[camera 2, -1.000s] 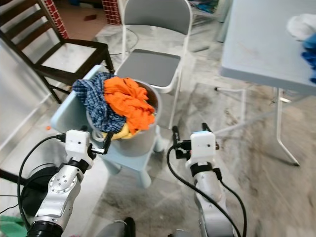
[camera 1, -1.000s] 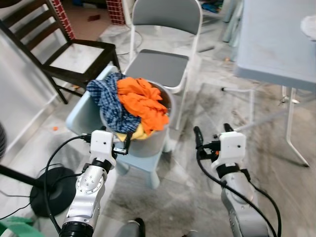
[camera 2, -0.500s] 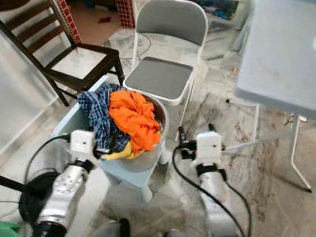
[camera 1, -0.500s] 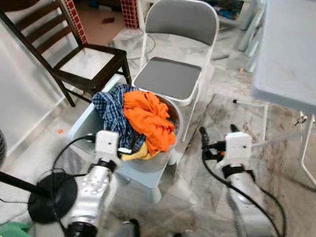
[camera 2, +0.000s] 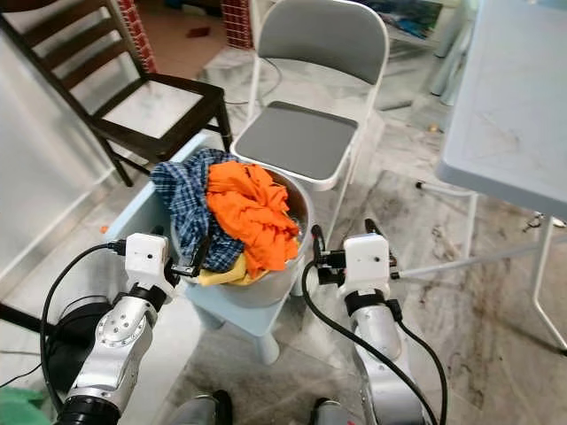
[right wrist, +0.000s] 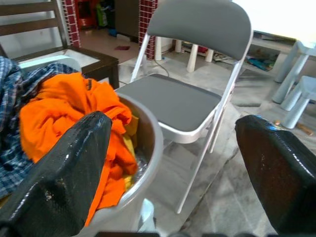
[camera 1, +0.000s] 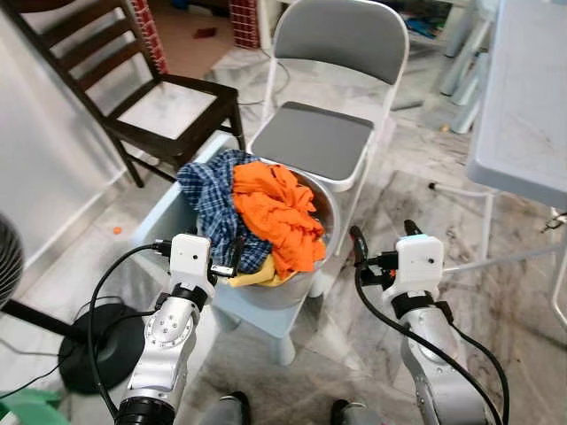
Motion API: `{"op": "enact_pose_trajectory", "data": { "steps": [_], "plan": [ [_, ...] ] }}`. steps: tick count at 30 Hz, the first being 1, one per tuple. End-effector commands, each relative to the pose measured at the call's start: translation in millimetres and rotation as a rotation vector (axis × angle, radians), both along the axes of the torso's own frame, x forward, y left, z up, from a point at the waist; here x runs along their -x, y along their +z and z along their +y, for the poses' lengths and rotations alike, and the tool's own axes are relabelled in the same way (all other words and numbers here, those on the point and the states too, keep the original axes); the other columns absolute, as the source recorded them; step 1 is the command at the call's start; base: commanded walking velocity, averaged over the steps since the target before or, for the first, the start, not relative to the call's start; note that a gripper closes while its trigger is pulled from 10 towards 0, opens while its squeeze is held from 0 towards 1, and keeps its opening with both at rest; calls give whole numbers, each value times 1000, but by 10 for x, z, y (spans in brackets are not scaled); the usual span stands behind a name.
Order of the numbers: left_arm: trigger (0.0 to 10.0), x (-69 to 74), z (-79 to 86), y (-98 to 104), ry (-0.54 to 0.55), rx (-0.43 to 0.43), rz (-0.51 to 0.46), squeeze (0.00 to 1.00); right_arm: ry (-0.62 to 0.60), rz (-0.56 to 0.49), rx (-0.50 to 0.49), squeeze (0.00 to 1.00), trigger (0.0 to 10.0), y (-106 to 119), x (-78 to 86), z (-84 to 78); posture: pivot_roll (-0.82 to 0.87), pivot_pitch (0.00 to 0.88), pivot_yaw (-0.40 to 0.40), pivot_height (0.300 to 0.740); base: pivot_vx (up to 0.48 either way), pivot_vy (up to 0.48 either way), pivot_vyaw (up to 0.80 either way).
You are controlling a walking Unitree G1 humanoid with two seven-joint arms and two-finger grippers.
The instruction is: Hang hanger
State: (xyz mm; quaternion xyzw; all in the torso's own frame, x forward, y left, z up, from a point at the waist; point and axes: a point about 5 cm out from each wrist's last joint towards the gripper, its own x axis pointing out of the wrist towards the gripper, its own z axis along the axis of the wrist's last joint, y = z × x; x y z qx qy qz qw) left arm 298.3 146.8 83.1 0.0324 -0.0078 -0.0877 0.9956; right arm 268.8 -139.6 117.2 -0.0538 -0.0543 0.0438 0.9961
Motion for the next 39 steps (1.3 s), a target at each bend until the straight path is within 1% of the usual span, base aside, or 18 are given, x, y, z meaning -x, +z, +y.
{"op": "enact_pose_trajectory", "data": {
  "steps": [1, 4, 10, 17, 39],
  "plan": [
    [10000, 5, 9, -64, -6, -5, 32, 0, 5, 10, 2, 0, 10000, -17, 38, 10, 32, 246, 27, 740, 0, 0, 0],
    [10000, -22, 4, -48, -18, 1, 29, 0, 5, 15, 0, 0, 10000, -26, 63, 19, 29, 254, 27, 740, 0, 0, 0],
    [10000, -39, 7, -16, -26, 1, 19, 0, -8, 25, -24, 0, 10000, -32, 58, 2, 32, 263, 26, 740, 0, 0, 0],
    [10000, -16, 7, -29, -36, 10, 18, 0, -10, 23, -19, 0, 10000, -25, 51, 6, 36, 266, 27, 740, 0, 0, -786],
    [10000, -11, 4, -33, -37, 11, 18, 0, -10, 22, -18, 0, 10000, -24, 48, 8, 36, 265, 27, 740, 0, 0, -488]
  ]
}}
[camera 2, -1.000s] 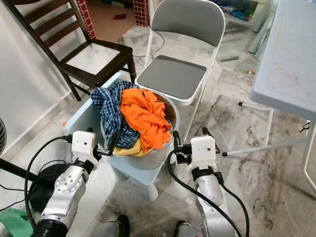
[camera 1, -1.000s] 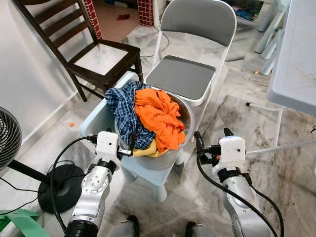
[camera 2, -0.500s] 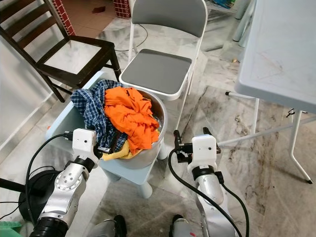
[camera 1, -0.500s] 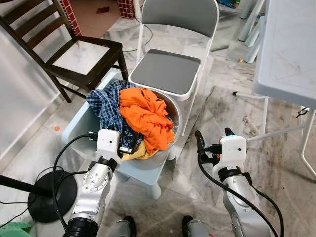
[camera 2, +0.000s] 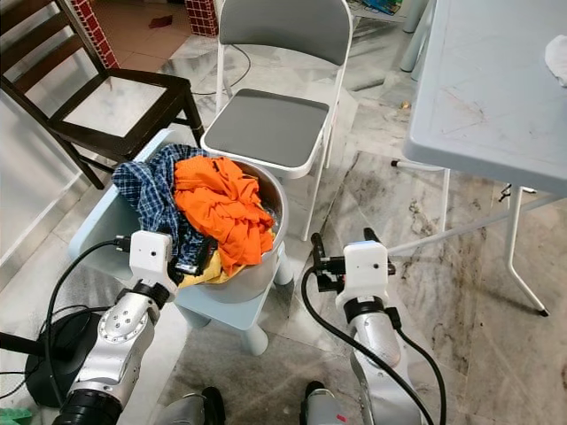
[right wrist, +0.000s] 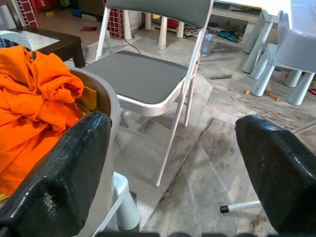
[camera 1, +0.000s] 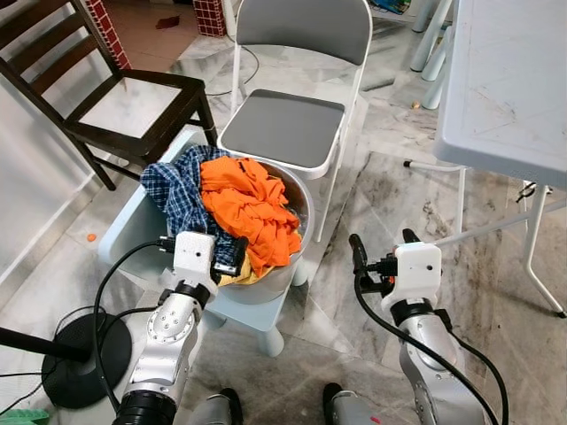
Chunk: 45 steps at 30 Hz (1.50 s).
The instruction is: Hang hanger
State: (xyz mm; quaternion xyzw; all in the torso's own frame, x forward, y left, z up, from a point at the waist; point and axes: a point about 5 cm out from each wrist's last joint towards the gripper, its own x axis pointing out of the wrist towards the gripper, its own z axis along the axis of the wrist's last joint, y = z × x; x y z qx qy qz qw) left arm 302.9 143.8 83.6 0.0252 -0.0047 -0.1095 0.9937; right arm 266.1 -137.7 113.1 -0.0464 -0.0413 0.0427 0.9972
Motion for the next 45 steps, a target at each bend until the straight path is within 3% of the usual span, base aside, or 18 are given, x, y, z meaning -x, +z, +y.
{"op": "enact_pose_trajectory", "data": {
  "steps": [1, 8, 24, 34, 45],
  "plan": [
    [10000, 35, 34, -38, 6, -2, 10, 0, -7, -5, -4, 0, 10000, 18, 21, -11, 36, 265, 27, 740, 0, 0, -488],
    [10000, 35, 34, -38, 6, -2, 10, 0, -7, -5, -4, 0, 10000, 18, 21, -11, 36, 265, 27, 740, 0, 0, -488],
    [10000, 58, 32, -61, 12, -5, 3, 0, 28, -10, 14, 0, 10000, 7, 16, 22, 67, 231, 0, 740, 297, 0, 0],
    [10000, 40, 212, -31, 108, -44, -11, 0, 67, -15, 15, 0, 10000, 10, -146, 76, 132, 194, -13, 740, 134, 0, 0],
    [10000, 143, 209, -140, 143, -55, 13, 0, 104, -1, 16, 0, 10000, -96, -117, 125, 172, 176, -30, 740, 0, 0, 0]
  ]
}}
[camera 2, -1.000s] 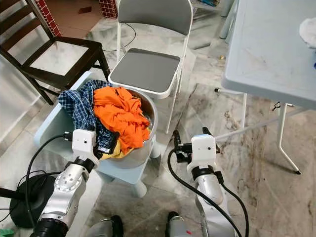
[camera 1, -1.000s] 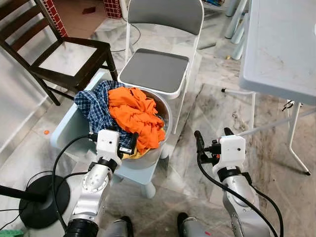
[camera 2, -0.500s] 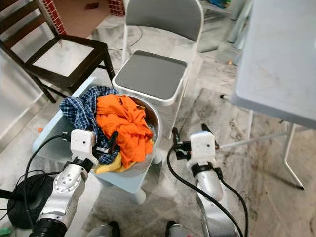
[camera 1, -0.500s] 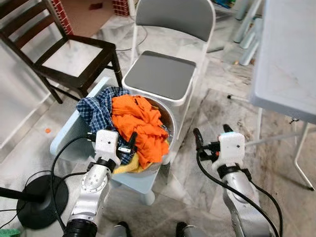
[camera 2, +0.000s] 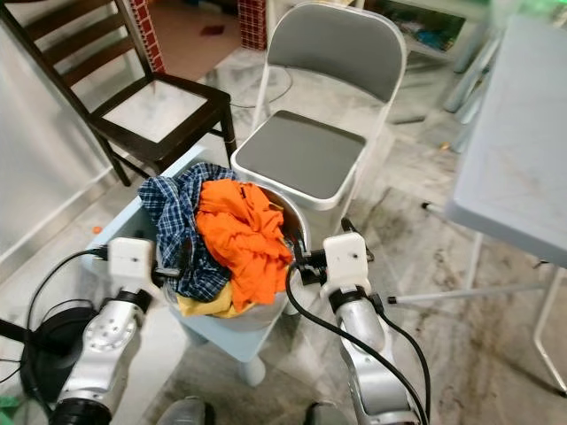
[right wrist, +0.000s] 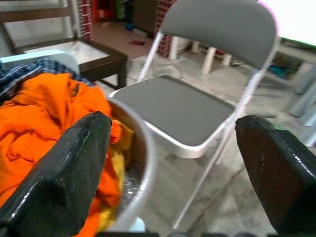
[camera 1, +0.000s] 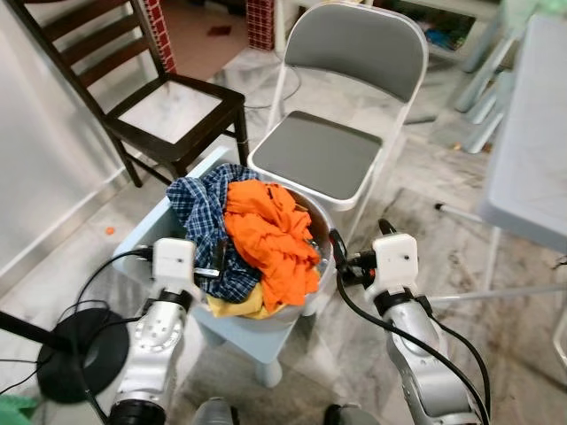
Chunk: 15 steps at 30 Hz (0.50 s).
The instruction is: Hang hanger
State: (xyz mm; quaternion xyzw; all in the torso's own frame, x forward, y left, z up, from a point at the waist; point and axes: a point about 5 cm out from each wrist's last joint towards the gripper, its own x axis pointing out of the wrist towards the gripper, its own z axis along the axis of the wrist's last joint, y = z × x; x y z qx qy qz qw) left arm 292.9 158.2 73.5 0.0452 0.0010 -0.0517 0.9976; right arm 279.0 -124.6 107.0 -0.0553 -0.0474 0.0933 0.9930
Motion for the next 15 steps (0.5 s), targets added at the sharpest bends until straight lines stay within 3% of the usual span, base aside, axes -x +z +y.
{"op": "enact_pose_trajectory", "data": {
  "steps": [1, 10, 15],
  "plan": [
    [10000, 49, 67, -48, 29, -14, 11, 0, 3, 10, -6, 0, 10000, -43, 12, -8, 172, 176, -30, 740, 0, 0, 0],
    [10000, 23, 132, -87, 92, -46, 20, 0, -3, 9, 2, 0, 10000, -22, -70, -76, 169, 154, -76, 740, 0, 0, 0],
    [10000, -2, 186, -73, 78, -83, 4, 0, 34, 13, -32, 0, 10000, -34, -117, 24, 230, 154, -80, 740, 0, 0, 0]
  ]
}}
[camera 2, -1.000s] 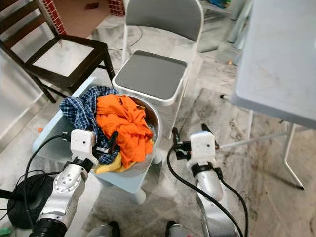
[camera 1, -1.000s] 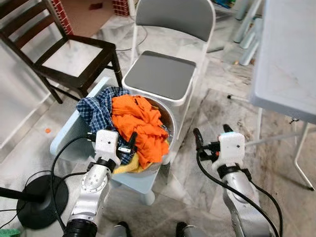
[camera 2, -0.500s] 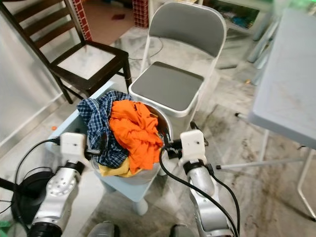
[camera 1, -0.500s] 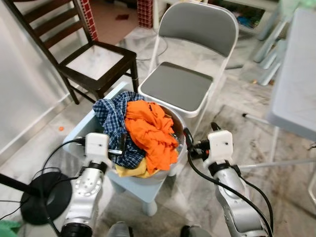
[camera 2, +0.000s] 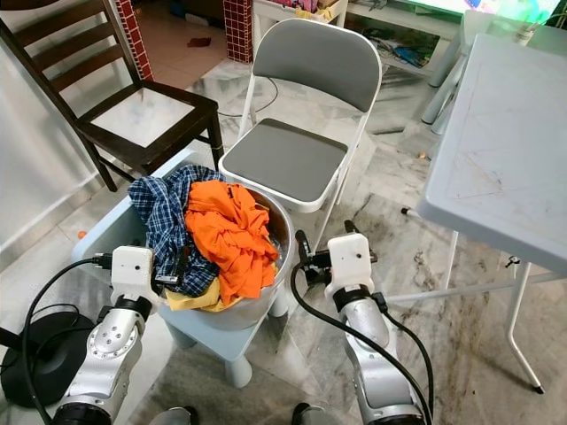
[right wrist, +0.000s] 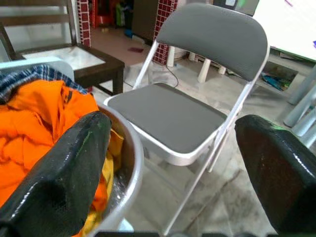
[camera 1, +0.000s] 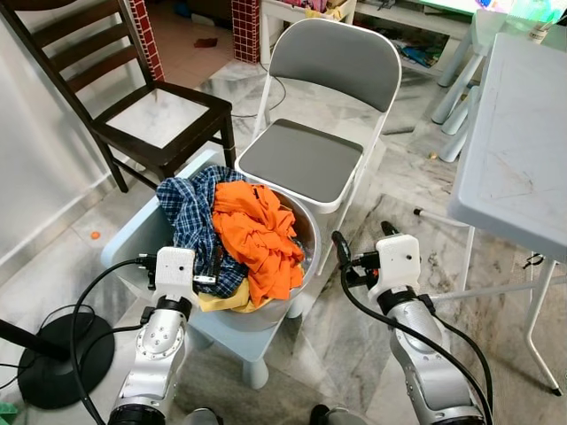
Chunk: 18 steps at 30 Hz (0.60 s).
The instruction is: Hang hanger
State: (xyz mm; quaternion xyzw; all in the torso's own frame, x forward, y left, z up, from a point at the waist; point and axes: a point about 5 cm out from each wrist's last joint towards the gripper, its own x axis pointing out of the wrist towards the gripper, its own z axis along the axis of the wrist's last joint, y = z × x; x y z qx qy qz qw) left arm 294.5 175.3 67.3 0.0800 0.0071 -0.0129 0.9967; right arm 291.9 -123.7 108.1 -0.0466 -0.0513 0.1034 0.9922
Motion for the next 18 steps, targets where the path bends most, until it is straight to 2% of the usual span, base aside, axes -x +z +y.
{"op": "enact_pose_trajectory", "data": {
  "steps": [1, 2, 3, 4, 5, 7, 11, 15, 18],
  "plan": [
    [10000, 8, 31, 14, -13, -17, -10, 0, 39, 25, -35, 0, 10000, -45, -1, 76, 258, 160, -89, 740, 0, 0, 0],
    [10000, 15, 35, 7, -28, -9, -8, 0, 72, 34, -43, 0, 10000, -61, -3, 132, 263, 173, -91, 740, 0, 0, 0],
    [10000, 39, 48, -2, -32, 3, -11, 0, 163, 84, -48, 0, 10000, -127, 11, 254, 277, 169, -98, 740, 0, 0, 0],
    [10000, 48, 60, 8, -27, 8, -17, 0, 193, 98, -48, 0, 10000, -137, 21, 295, 283, 180, -115, 740, 0, 0, 0],
    [10000, 38, 43, 47, -41, 38, -31, 0, 275, 127, -60, 0, 10000, -132, 47, 363, 279, 210, -118, 740, 0, 0, 0],
    [10000, 29, -14, 25, -74, 50, -19, 0, 360, 177, -66, 0, 10000, -183, 95, 386, 268, 219, -119, 740, 0, 0, 0],
    [10000, 23, -90, 8, -101, 68, -7, 0, 375, 226, -74, 0, 10000, -246, 131, 319, 239, 222, -109, 740, 0, 0, 0],
    [10000, 70, -95, -50, -111, 69, 5, 0, 411, 262, -46, 0, 10000, -336, 154, 403, 212, 224, -97, 740, 0, 0, 0],
    [10000, 185, -148, -23, -156, 66, -6, 0, 363, 335, -92, 0, 10000, -421, 60, 523, 241, 235, -111, 740, 0, 0, 0]
  ]
}}
